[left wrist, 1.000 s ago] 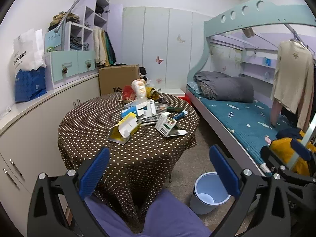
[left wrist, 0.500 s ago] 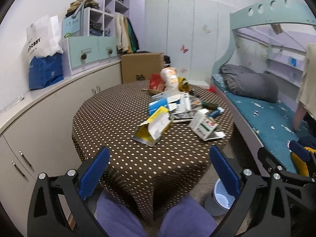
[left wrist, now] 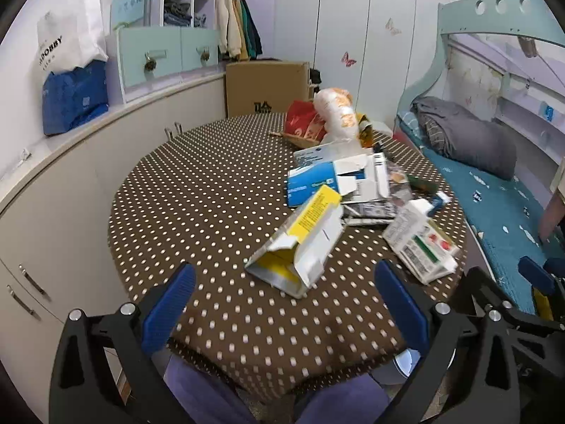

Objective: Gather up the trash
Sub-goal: 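Grasp the yellow-and-white box with the left gripper while the right grasps the green-white medicine box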

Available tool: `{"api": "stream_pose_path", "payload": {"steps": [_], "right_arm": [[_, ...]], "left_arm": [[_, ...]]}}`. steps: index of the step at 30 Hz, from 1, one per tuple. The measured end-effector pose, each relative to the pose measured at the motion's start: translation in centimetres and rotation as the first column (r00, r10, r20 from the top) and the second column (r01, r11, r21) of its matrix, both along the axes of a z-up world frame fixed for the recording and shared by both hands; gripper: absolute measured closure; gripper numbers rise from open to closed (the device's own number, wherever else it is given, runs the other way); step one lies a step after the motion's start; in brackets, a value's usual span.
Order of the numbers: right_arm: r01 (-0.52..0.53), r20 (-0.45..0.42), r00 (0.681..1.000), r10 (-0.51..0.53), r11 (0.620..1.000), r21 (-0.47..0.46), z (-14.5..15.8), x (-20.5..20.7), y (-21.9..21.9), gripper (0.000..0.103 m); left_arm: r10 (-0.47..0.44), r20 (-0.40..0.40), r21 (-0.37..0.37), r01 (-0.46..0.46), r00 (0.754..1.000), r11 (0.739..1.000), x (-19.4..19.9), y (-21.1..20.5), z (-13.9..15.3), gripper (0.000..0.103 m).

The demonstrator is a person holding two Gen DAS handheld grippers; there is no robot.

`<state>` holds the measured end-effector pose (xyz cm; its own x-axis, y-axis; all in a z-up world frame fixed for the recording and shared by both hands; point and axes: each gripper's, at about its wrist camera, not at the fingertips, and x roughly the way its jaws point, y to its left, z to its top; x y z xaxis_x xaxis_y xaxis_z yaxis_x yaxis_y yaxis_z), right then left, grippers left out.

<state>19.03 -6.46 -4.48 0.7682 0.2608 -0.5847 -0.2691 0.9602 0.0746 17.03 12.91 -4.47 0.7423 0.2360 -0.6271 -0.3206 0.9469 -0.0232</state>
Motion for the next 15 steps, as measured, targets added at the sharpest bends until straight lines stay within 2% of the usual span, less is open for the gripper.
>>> {"api": "stream_pose_path", "payload": {"steps": [8, 13, 14, 15], "right_arm": [[0.018, -0.066, 0.998, -0.021, 0.999, -0.038, -1.3, 3.1, 0.8, 0.006], [0.01, -0.071, 0.997, -0.013, 0.999, -0.046, -1.3, 3.4, 1.0, 0.006], [0.009, -0.067, 0.998, -0.012, 0.999, -0.051, -1.3, 3.4, 1.1, 0.006], [0.004, -0.064, 0.998, -0.008, 0.999, -0.055, -1.2, 3.4, 1.3, 0.006]], "left_arm": [[-0.059, -0.101, -0.048, 0.055, 0.993, 0.997, 5.6, 1.8, -2.4, 0.004], [-0.122, -0.144, -0.078, 0.112, 0.982, 0.991, 7.9, 2.2, -4.4, 0.005], [-0.124, -0.126, -0.062, 0.117, 0.984, 0.991, 7.7, 2.2, -4.4, 0.008], [-0.127, -0.114, -0.043, 0.123, 0.985, 0.991, 7.4, 2.2, -4.3, 0.025]]}}
